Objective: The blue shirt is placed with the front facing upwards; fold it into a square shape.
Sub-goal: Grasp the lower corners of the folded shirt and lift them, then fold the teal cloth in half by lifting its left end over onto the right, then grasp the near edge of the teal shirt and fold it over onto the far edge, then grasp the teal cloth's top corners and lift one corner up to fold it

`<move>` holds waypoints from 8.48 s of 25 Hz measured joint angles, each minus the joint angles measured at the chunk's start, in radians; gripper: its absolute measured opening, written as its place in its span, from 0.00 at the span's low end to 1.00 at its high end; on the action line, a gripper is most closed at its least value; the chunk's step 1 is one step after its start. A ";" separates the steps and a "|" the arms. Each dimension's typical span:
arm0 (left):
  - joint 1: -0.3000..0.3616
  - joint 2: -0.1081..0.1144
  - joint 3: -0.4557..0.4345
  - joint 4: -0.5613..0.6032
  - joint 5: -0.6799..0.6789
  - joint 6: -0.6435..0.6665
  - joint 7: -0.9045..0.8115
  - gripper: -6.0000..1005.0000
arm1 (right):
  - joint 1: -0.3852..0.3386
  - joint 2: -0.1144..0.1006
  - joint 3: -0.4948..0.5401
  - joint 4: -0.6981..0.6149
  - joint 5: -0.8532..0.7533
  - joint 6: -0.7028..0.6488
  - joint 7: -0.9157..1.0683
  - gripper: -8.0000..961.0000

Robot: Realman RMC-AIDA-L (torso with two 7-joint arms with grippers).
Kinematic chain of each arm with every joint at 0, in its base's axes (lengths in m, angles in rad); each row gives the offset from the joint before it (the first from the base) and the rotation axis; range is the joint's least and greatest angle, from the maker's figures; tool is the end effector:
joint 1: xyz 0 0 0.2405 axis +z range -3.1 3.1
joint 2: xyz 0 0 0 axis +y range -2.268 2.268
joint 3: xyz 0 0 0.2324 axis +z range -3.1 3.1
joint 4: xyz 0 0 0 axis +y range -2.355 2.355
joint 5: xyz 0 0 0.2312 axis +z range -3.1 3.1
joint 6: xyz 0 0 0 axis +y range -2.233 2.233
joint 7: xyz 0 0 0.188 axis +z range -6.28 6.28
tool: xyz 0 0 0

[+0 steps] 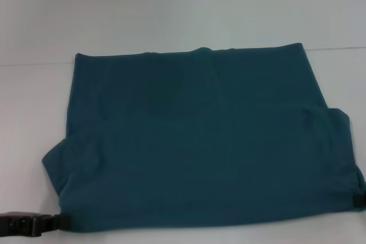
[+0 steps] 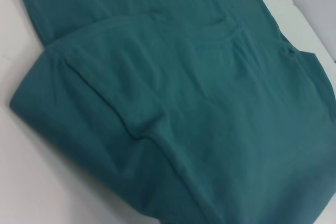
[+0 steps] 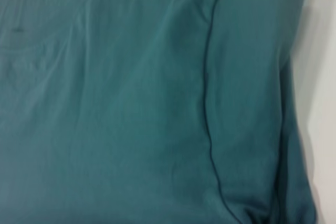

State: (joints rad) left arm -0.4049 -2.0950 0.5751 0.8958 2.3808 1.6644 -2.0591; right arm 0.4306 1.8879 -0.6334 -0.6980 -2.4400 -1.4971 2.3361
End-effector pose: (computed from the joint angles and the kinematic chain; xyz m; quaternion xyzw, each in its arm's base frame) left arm -0.3145 0.3012 0.0032 -0.8285 -0.5400 -0.1141 0.0943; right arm 0.3803 0.3131 0.0493 -0.7232 0.6696 0.0428 0.1634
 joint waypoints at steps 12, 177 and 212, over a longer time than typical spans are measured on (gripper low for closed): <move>0.032 -0.011 -0.004 0.015 0.000 0.055 0.004 0.01 | -0.032 0.006 -0.001 0.000 0.005 -0.020 -0.002 0.07; -0.218 0.055 0.233 0.046 0.131 -0.525 -0.422 0.73 | 0.190 0.189 0.090 -0.043 0.292 0.527 -0.208 0.82; -0.388 0.111 0.240 -0.290 0.312 -0.683 -0.451 0.94 | 0.168 0.191 0.061 -0.040 0.286 0.477 -0.201 0.97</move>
State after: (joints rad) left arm -0.7925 -1.9837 0.8155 0.6063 2.6933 0.9817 -2.5098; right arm 0.5984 2.0786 -0.5724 -0.7379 -2.1538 -1.0202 2.1351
